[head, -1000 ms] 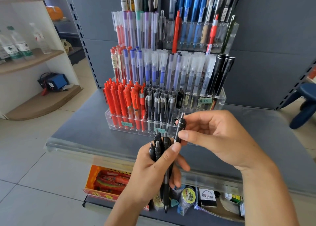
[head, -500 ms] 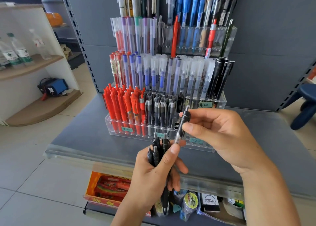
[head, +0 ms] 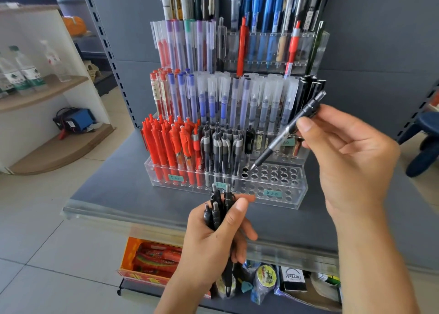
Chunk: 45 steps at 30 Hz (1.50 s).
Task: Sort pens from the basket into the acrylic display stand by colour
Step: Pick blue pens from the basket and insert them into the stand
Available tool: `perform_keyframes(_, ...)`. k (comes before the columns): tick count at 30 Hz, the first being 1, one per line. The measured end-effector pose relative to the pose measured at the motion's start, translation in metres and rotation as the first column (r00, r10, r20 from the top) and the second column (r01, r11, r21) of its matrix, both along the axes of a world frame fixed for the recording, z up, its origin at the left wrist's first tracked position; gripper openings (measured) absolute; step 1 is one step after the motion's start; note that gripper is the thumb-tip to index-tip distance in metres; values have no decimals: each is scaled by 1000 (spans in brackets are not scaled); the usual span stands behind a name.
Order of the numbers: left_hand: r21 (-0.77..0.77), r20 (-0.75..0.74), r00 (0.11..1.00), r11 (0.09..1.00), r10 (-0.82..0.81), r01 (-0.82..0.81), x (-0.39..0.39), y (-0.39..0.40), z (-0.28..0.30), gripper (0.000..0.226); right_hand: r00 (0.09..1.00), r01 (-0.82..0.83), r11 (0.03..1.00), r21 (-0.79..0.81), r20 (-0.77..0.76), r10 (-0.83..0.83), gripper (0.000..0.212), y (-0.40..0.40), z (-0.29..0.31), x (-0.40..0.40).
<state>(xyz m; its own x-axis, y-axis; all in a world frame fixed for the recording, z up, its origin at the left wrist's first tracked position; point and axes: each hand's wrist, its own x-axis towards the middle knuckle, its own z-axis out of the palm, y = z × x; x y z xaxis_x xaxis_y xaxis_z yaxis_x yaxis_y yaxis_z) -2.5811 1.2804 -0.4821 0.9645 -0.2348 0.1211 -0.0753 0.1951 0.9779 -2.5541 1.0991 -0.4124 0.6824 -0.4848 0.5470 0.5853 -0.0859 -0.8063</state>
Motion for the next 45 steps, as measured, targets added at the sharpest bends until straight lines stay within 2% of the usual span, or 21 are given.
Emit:
perform_keyframes(6, 1, -10, 1000, 1000, -1, 1, 0, -2, 0, 23, 996, 91, 991, -101, 27, -89, 27, 10, -6, 8)
perform_keyframes(21, 1, -8, 1000, 1000, -2, 2, 0, -3, 0, 24, 993, 88, 910, -404, -34, -112, 27, 22, -14, 19)
perform_keyframes(26, 13, -7, 1000, 1000, 4, -4, 1, -3, 0, 23, 982, 33, 886, -463, -150, -115, 24, 28, -20, 21)
perform_keyframes(33, 12, -9, 1000, 1000, 3, -3, 1, -3, 0, 23, 933, -69, 908, -414, -349, -88, 20, 26, -19, 18)
perform_keyframes(37, 11, -12, 1000, 1000, 9, -9, 1, -3, 0, 23, 914, -81, 901, -426, -392, -103, 19, 26, -17, 16)
perform_keyframes(41, 21, -10, 1000, 1000, 5, -5, 1, -3, -1, 23, 887, -124, 888, -442, -451, -100, 28, 25, -15, 13)
perform_keyframes(43, 23, -3, 1000, 1000, 0, 0, 1, -3, -1, 22, 886, -122, 863, -489, -445, -127, 24, 23, -9, 8)
perform_keyframes(45, 18, 7, 1000, 1000, -11, 11, 1, -3, -1, 23, 885, -225, 824, -520, -463, -51, 16, 19, 0, 2)
